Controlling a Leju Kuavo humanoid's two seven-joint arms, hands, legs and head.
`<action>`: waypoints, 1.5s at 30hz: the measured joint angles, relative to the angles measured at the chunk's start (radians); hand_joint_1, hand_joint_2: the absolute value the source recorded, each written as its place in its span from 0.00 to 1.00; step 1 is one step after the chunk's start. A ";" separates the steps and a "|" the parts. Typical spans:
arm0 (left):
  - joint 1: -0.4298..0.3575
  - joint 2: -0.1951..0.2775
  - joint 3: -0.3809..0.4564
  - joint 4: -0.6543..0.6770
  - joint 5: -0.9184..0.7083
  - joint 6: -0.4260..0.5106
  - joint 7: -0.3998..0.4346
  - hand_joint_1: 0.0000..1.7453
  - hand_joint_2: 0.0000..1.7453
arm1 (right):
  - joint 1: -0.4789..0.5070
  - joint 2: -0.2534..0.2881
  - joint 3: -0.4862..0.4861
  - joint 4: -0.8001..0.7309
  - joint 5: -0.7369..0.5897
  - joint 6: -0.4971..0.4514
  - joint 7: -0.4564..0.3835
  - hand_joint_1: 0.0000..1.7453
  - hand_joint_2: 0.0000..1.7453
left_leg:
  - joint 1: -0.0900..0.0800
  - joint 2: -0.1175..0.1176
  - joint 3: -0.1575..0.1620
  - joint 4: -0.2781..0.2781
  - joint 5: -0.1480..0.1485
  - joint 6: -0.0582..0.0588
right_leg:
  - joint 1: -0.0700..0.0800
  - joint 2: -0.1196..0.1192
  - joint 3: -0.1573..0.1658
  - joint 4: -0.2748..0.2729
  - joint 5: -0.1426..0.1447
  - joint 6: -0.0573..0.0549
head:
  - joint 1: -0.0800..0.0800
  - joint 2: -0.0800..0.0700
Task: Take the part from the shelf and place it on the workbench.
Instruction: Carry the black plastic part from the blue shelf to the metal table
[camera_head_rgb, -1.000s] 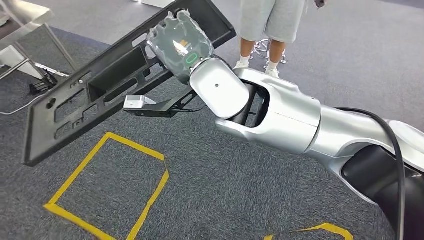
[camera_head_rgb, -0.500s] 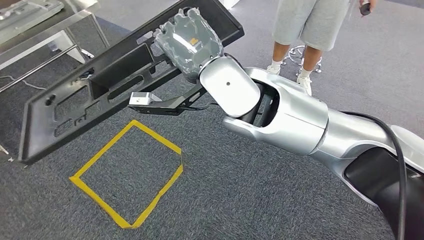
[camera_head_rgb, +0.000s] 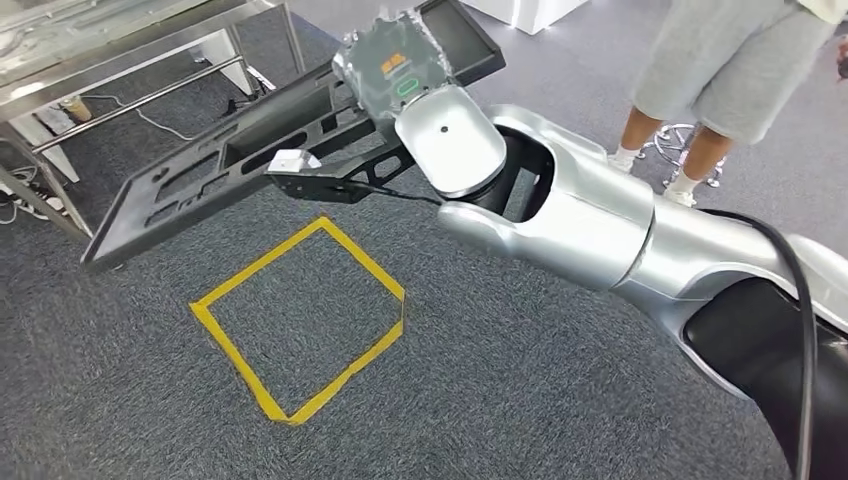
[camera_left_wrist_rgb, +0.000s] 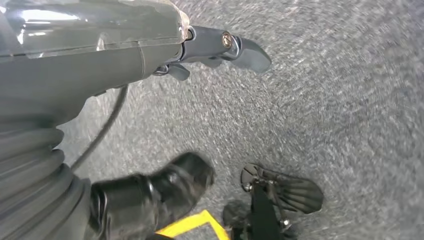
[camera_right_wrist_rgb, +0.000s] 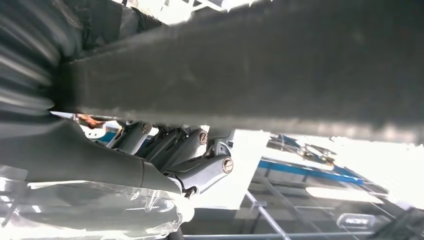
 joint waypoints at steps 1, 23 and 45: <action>0.000 -0.002 0.000 0.000 0.002 0.000 0.000 0.00 1.00 | -0.007 -0.007 0.000 0.012 -0.008 0.003 0.011 1.00 1.00 | 0.002 -0.014 -0.001 0.001 0.001 0.002 | 0.000 0.012 -0.034 0.066 -0.026 0.003 | 0.002 0.000; 0.014 -0.019 0.006 0.000 0.036 0.031 0.054 0.00 1.00 | -0.044 -0.168 -0.032 0.054 0.113 0.179 0.069 1.00 1.00 | 0.020 0.029 -0.056 0.121 -0.037 -0.043 | -0.012 -0.057 0.059 -0.135 0.077 -0.005 | -0.006 0.000; 0.013 -0.023 0.026 0.000 0.046 0.037 0.064 0.00 1.00 | -0.029 -0.233 -0.085 0.004 0.112 0.191 0.068 1.00 1.00 | 0.029 -0.107 -0.052 0.115 -0.068 -0.054 | -0.028 0.053 0.024 -0.122 0.097 -0.001 | -0.003 0.000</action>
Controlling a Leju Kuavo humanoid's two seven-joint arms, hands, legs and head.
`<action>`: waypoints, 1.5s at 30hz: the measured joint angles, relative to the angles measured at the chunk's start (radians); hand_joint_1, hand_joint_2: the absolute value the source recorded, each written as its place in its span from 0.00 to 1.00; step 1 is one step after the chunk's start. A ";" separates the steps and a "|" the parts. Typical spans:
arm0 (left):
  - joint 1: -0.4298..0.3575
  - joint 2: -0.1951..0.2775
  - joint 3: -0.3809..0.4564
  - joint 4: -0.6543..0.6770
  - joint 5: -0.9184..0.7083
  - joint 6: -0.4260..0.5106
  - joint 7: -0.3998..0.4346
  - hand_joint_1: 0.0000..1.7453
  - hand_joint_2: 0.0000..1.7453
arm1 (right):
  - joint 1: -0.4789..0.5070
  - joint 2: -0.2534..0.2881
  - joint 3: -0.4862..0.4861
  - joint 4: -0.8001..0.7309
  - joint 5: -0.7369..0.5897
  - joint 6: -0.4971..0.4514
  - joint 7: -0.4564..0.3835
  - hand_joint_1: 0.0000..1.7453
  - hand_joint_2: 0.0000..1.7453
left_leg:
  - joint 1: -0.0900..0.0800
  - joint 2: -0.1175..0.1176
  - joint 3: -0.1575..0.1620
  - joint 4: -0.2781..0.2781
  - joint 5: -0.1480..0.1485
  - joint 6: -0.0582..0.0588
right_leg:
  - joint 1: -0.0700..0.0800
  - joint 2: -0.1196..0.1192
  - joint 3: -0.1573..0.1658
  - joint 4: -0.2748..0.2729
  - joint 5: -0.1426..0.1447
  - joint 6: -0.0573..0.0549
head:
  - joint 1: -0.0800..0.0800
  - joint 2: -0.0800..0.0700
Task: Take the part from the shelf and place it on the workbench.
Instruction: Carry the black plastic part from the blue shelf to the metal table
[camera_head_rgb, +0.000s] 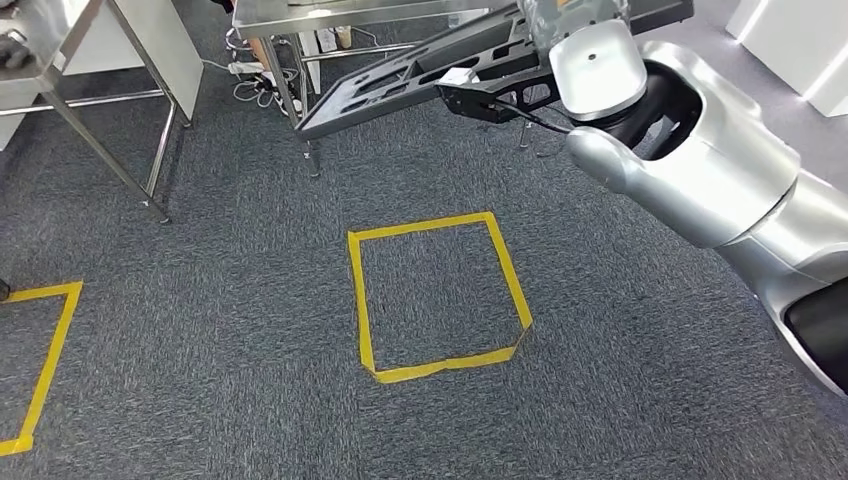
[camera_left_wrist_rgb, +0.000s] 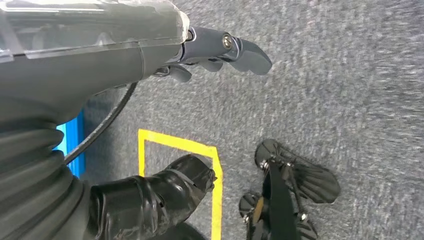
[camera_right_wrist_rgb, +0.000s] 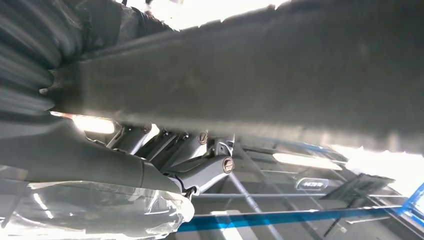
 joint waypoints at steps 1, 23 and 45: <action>-0.002 -0.001 0.000 0.000 0.001 0.000 -0.001 0.00 1.00 | -0.001 0.000 0.000 -0.001 -0.004 -0.010 0.000 1.00 1.00 | 0.000 0.036 -0.022 0.048 -0.025 -0.006 | 0.000 -0.010 0.004 -0.002 0.000 -0.005 | -0.003 0.000; -0.009 -0.002 0.007 0.000 0.002 0.007 -0.025 0.00 1.00 | -0.022 0.002 0.006 -0.008 -0.029 -0.081 -0.001 1.00 1.00 | -0.004 0.085 0.075 -0.088 0.027 0.033 | 0.011 -0.036 -0.056 0.097 -0.012 0.024 | 0.003 0.000; -0.008 -0.005 0.007 0.000 -0.002 0.009 -0.035 0.00 1.00 | -0.030 -0.001 0.009 -0.028 -0.018 -0.109 0.000 1.00 1.00 | 0.001 0.090 0.047 -0.072 0.033 0.010 | 0.006 -0.035 0.015 -0.023 0.003 0.030 | 0.002 0.000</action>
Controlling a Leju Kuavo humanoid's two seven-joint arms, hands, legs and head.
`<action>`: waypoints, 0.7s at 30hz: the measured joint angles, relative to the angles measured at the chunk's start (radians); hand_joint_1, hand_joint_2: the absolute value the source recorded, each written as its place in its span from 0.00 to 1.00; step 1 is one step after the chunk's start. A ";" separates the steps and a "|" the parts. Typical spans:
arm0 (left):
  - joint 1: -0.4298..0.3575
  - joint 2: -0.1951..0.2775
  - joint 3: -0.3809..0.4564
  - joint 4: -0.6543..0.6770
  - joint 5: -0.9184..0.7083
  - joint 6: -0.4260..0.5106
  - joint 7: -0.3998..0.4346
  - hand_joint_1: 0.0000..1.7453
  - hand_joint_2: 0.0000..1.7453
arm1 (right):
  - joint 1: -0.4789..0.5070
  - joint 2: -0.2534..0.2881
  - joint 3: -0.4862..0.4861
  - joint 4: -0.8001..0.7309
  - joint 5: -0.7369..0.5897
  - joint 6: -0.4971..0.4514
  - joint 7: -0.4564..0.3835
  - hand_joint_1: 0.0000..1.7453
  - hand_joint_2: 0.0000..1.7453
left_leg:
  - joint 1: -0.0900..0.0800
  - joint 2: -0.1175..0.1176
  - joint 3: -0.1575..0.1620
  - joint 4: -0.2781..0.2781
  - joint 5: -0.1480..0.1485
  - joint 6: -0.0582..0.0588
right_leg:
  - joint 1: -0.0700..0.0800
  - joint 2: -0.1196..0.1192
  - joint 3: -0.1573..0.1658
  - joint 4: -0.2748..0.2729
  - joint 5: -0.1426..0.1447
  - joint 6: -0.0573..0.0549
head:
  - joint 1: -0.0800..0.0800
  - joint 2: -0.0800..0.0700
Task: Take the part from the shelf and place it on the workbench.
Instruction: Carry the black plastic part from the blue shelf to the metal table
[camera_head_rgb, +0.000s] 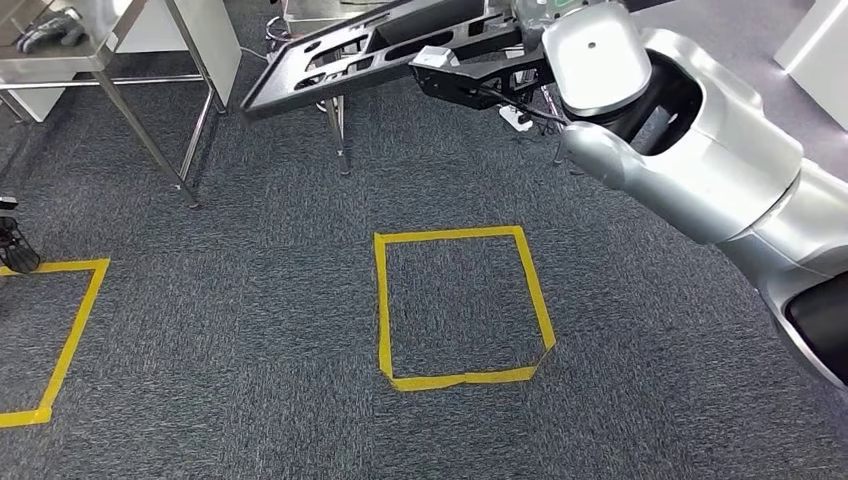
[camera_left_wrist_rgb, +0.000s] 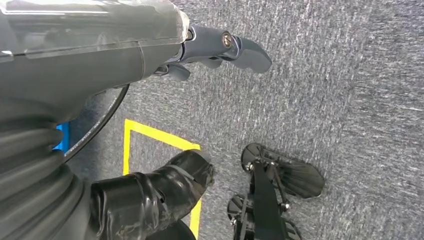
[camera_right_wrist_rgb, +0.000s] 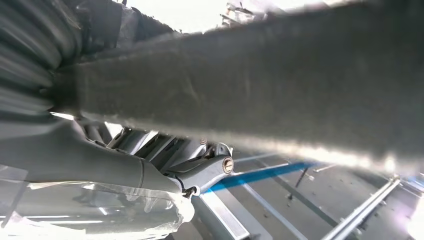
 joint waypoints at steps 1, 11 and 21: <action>0.000 0.000 0.000 0.000 0.000 0.000 0.000 0.00 1.00 | 0.000 -0.002 0.000 -0.002 0.001 -0.001 0.000 1.00 1.00 | 0.001 0.001 0.005 -0.007 0.003 0.007 | 0.001 0.000 -0.004 0.011 -0.009 0.003 | 0.001 0.000; -0.001 -0.002 0.000 0.000 0.000 -0.001 -0.003 0.00 1.00 | 0.010 -0.009 0.000 -0.016 0.015 0.000 0.000 1.00 1.00 | -0.013 -0.019 0.009 0.005 -0.010 0.022 | 0.013 0.030 -0.028 0.048 0.001 -0.016 | 0.004 0.000; -0.001 -0.004 0.000 0.000 0.000 -0.001 -0.006 0.00 1.00 | 0.012 -0.011 -0.001 -0.034 0.041 0.021 0.000 1.00 1.00 | 0.006 -0.006 -0.124 0.255 -0.122 -0.035 | 0.005 -0.024 0.009 -0.011 0.003 -0.044 | 0.000 0.000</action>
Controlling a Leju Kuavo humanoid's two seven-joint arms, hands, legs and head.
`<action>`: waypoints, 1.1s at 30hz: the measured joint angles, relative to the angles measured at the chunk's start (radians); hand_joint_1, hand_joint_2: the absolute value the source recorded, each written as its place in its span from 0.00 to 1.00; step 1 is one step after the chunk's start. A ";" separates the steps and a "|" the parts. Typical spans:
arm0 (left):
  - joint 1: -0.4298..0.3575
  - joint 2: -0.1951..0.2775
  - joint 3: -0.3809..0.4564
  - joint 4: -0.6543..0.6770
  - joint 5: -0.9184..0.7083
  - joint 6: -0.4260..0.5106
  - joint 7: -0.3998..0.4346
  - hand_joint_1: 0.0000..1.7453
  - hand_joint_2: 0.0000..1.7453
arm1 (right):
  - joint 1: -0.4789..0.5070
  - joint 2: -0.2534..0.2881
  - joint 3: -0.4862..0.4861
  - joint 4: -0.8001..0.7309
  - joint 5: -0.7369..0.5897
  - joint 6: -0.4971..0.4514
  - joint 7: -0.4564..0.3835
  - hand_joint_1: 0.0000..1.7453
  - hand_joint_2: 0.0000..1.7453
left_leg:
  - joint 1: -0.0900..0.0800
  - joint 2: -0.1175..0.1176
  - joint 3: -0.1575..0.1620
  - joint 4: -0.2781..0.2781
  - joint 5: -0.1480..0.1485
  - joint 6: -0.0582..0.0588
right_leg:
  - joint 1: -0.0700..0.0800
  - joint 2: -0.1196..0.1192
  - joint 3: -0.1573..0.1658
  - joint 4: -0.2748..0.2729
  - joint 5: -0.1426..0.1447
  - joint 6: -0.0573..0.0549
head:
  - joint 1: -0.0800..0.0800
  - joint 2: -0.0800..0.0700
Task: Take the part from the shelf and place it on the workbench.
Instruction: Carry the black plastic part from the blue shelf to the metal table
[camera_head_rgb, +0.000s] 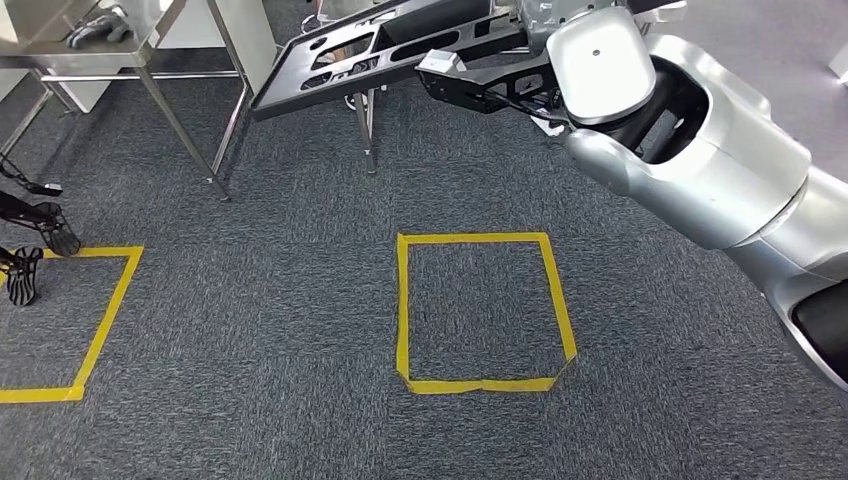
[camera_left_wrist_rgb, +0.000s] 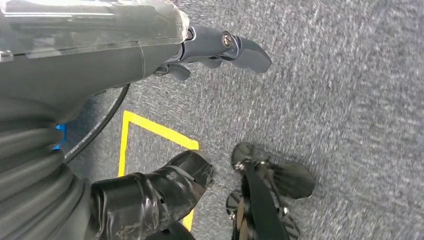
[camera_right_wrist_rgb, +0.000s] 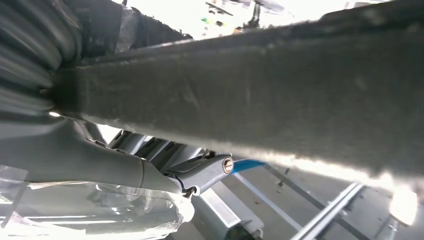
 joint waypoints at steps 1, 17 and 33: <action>0.000 0.000 0.000 0.000 0.000 0.000 0.000 0.00 1.00 | 0.002 0.000 0.000 -0.001 0.000 0.002 0.000 1.00 1.00 | 0.002 0.003 -0.009 0.009 0.009 -0.003 | -0.001 -0.009 0.001 0.000 -0.002 0.001 | 0.000 0.000; -0.002 0.000 0.000 0.000 0.000 -0.010 -0.002 0.00 1.00 | 0.011 -0.007 -0.007 -0.007 0.001 0.003 0.000 1.00 1.00 | -0.012 0.017 0.133 -0.269 0.127 0.063 | 0.006 0.022 -0.120 0.254 -0.109 0.040 | 0.012 0.000; 0.000 -0.001 0.000 0.000 0.000 -0.007 -0.006 0.00 1.00 | 0.033 -0.005 -0.031 -0.021 0.051 -0.009 0.000 1.00 1.00 | 0.001 0.001 0.029 -0.034 0.035 0.001 | -0.001 0.074 -0.012 0.015 0.001 -0.003 | 0.006 0.000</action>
